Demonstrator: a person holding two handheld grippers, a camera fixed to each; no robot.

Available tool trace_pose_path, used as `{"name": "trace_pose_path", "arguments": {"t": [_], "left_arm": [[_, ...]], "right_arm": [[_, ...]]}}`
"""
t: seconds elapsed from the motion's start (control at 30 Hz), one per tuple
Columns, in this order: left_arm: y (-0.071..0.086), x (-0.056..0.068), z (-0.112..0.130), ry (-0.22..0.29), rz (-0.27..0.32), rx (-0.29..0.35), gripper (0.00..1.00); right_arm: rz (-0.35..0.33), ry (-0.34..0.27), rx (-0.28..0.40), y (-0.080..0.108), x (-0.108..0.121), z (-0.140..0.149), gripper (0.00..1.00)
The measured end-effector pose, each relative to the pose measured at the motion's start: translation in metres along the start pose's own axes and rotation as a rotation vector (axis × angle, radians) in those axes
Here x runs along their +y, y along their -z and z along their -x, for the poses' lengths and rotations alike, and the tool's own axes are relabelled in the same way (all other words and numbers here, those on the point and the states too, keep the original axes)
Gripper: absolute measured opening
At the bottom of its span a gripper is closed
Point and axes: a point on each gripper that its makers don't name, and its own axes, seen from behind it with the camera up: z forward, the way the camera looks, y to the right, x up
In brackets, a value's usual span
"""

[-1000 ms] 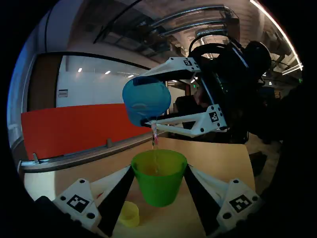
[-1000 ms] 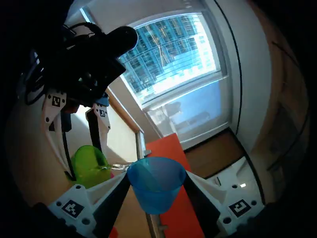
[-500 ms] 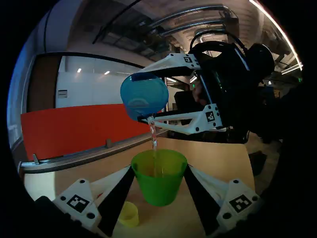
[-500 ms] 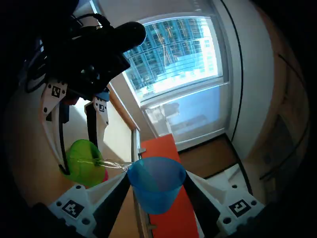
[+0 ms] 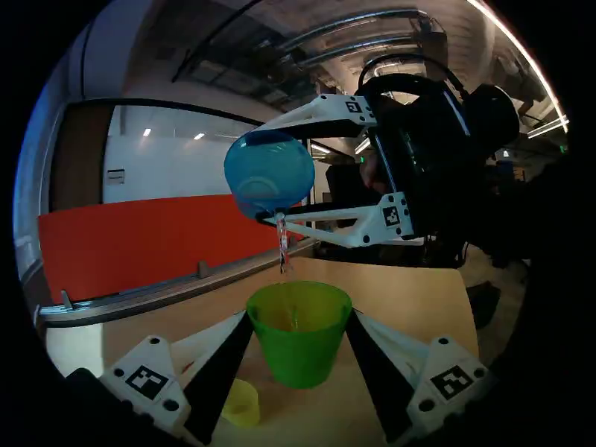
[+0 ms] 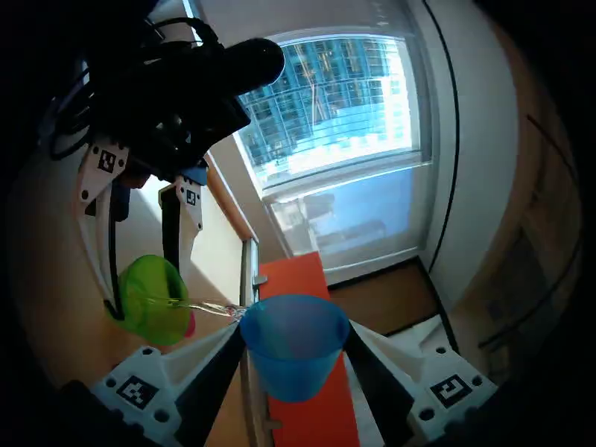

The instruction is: Pour water

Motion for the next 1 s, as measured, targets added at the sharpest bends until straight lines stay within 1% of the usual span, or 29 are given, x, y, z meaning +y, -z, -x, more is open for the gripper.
{"name": "trace_pose_path", "arguments": {"t": [0.57, 1.0], "left_arm": [[-0.002, 0.002, -0.002, 0.0, 0.003, 0.001, 0.86], [-0.003, 0.003, -0.001, 0.0, 0.006, -0.001, 0.86]], "right_arm": [[0.024, 0.083, -0.009, -0.001, 0.007, 0.0, 0.91], [0.04, 0.148, -0.004, -0.005, 0.011, -0.01, 0.91]]}}
